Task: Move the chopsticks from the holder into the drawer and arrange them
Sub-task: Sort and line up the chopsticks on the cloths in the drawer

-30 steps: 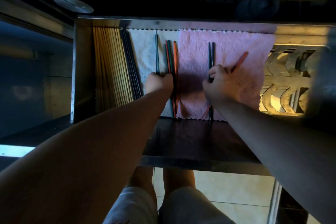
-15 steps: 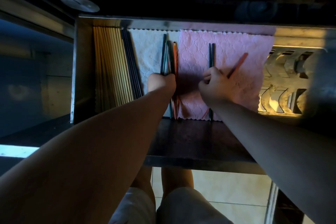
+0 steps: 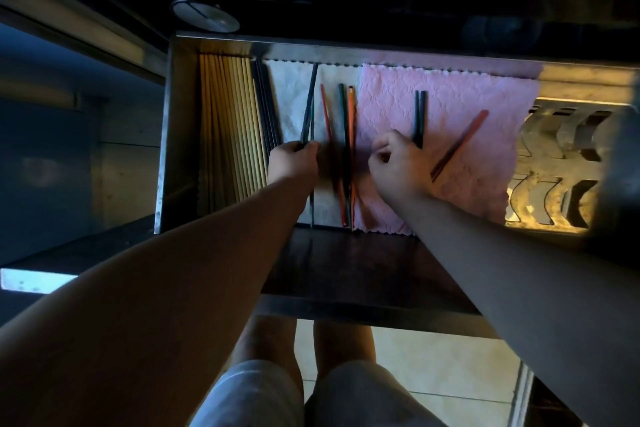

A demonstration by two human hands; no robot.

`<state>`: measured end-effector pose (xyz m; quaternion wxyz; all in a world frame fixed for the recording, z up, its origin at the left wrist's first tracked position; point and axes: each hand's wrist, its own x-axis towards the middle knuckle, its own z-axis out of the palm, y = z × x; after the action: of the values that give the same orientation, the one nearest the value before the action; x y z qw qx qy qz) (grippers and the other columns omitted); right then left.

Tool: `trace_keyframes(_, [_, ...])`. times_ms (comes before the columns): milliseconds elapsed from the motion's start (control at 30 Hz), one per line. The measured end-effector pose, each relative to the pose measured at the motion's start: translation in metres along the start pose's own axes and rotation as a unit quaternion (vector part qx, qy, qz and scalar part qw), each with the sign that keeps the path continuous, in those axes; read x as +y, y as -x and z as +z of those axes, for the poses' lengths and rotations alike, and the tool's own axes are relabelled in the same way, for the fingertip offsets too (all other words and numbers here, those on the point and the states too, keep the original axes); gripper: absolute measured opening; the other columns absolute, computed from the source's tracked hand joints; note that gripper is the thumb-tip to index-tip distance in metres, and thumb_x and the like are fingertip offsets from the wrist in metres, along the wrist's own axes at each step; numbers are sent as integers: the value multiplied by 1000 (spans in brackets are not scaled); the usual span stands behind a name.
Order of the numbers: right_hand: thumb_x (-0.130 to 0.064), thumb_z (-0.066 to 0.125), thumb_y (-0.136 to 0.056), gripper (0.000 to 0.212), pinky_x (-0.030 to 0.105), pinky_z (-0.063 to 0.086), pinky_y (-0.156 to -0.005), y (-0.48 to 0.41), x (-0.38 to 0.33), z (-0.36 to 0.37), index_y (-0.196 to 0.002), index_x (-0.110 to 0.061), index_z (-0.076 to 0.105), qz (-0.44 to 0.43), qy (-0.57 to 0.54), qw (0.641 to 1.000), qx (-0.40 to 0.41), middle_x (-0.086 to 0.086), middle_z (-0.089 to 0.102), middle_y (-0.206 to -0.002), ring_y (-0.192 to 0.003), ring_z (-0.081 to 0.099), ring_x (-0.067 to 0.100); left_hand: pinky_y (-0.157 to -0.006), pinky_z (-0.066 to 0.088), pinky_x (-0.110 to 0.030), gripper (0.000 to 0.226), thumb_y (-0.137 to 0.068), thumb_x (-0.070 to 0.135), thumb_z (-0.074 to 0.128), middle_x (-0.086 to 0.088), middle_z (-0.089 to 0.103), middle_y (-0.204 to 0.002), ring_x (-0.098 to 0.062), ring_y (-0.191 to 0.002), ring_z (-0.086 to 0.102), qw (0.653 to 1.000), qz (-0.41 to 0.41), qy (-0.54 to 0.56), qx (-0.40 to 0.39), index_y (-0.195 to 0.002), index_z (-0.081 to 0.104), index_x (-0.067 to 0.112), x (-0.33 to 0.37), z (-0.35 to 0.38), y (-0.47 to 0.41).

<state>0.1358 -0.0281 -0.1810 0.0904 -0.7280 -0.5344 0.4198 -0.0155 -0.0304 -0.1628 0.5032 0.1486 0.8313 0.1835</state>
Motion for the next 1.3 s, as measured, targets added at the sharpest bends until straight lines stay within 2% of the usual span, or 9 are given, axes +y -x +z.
trace_keyframes(200, [-26, 61, -87, 18, 31, 50, -80, -8, -19, 15, -102, -20, 67, -17, 66, 998, 8, 4, 67, -107, -99, 62, 25, -59, 53, -29, 21, -101, 20, 45, -2, 66, -85, -14, -68, 61, 998, -14, 63, -16, -105, 65, 17, 1, -11, -3])
trace_keyframes(467, [-26, 67, -80, 32, 41, 50, -78, -23, -35, 35, -107, -14, 55, -67, 220, 973, 32, 12, 56, -110, -96, 58, 36, -51, 41, -23, 19, -103, 24, 43, 0, 62, -82, -9, -60, 52, 996, -36, 76, -30, -106, 61, 19, -4, -19, -5])
trace_keyframes(667, [-24, 57, -87, 22, 43, 50, -87, -32, -36, 48, -104, -12, 61, -40, 301, 952, 48, 15, 62, -108, -100, 59, 36, -48, 40, -24, 26, -103, 28, 42, -2, 65, -86, -11, -57, 51, 994, -55, 70, -56, -115, 62, 16, -4, -17, -3])
trace_keyframes(833, [-40, 47, -92, 49, 43, 41, -104, -38, -45, 58, -122, -3, 57, 123, 145, 980, 64, 18, 55, -127, -118, 53, 35, -50, 48, -27, 28, -105, 29, 35, -7, 67, -91, -17, -62, 58, 994, -53, 66, -62, -118, 57, 17, 1, -18, 2])
trace_keyframes(967, [-22, 55, -88, 27, 24, 36, -69, -31, -59, 35, -108, -4, 61, 58, 92, 993, 47, 11, 62, -101, -95, 59, 26, -84, 54, -49, 24, -101, 30, 38, -19, 68, -109, -40, -102, 64, 999, 6, 42, -15, -101, 61, 23, 1, -16, 4])
trace_keyframes(1067, [-19, 46, -93, 19, 28, 36, -59, -23, -57, 19, -105, -6, 53, 9, 50, 995, 84, 6, 54, -78, -71, 54, 24, -65, 45, -34, 25, -98, 33, 46, -6, 59, -72, -29, -70, 57, 999, 32, 29, -19, -91, 63, 18, 5, -8, 9])
trace_keyframes(1200, [-13, 43, -98, 20, 19, 29, -54, -10, -48, -11, -109, 0, 53, 26, 16, 993, 113, 5, 51, -82, -72, 47, 20, -56, 38, -28, 25, -90, 30, 55, -3, 48, -58, -26, -57, 49, 999, 33, -13, -41, -73, 59, 11, 8, 15, 21])
trace_keyframes(1267, [-13, 42, -99, 24, 14, 36, -63, -3, -39, -32, -114, 0, 54, 21, 9, 993, 117, 8, 53, -91, -84, 54, 25, -50, 37, -27, 19, -88, 25, 57, -5, 54, -62, -25, -58, 51, 997, 38, -29, -55, -76, 62, 11, 12, 30, 29])
trace_keyframes(1300, [-18, 39, -100, 29, 21, 38, -82, -1, -29, -41, -120, -3, 53, 23, 42, 994, 99, 11, 54, -102, -97, 54, 29, -48, 36, -27, 18, -87, 23, 59, -7, 55, -65, -24, -59, 50, 996, 43, -35, -63, -74, 62, 11, 13, 38, 32])
